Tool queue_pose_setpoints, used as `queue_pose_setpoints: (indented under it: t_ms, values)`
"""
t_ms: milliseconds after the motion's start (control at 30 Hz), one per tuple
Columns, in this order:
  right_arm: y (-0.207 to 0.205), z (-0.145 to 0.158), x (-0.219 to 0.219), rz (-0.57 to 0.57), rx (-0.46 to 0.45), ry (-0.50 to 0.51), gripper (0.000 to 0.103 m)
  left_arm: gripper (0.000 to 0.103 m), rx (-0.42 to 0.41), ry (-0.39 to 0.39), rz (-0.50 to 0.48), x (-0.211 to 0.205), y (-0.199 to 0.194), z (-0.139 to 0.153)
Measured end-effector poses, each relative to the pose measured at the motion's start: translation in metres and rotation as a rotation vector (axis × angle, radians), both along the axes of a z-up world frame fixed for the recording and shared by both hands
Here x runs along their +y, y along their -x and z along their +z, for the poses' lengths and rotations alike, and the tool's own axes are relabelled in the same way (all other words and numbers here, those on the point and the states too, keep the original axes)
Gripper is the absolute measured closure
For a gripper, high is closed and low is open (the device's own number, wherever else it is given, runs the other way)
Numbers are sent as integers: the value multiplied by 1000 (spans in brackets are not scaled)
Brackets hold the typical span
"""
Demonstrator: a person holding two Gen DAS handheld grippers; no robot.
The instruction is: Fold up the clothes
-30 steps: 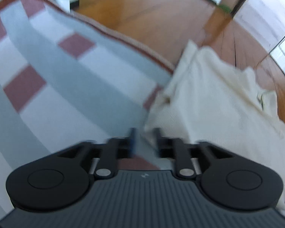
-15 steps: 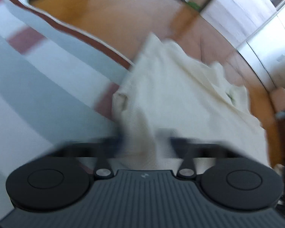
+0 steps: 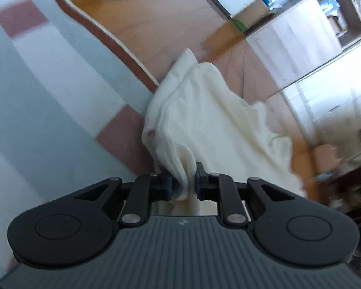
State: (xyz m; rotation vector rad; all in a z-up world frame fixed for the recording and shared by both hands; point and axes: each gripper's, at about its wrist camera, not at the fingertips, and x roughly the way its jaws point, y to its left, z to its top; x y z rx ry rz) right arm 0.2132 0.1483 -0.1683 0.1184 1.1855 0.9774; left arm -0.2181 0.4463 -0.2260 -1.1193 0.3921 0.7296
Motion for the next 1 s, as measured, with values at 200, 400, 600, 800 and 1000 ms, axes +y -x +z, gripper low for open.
queue_pose_setpoints:
  t_ms: [200,400,600,800,1000]
  values:
    - [-5,46,8,25,-49,-6,94,97,170,-281,-7,-34,-9,84]
    - [15,106,-9,209,-142,-72,95,97,266,-252,25,-61,27,124]
    - [40,105,-62,256,-178,14,96,96,394,-135,-34,-123,50,117]
    - [81,43,-87,246,-457,309,71,83,695,-34,-157,-155,38,78]
    - [102,69,-88,170,-468,148,63,60,668,-198,-67,-145,33,131]
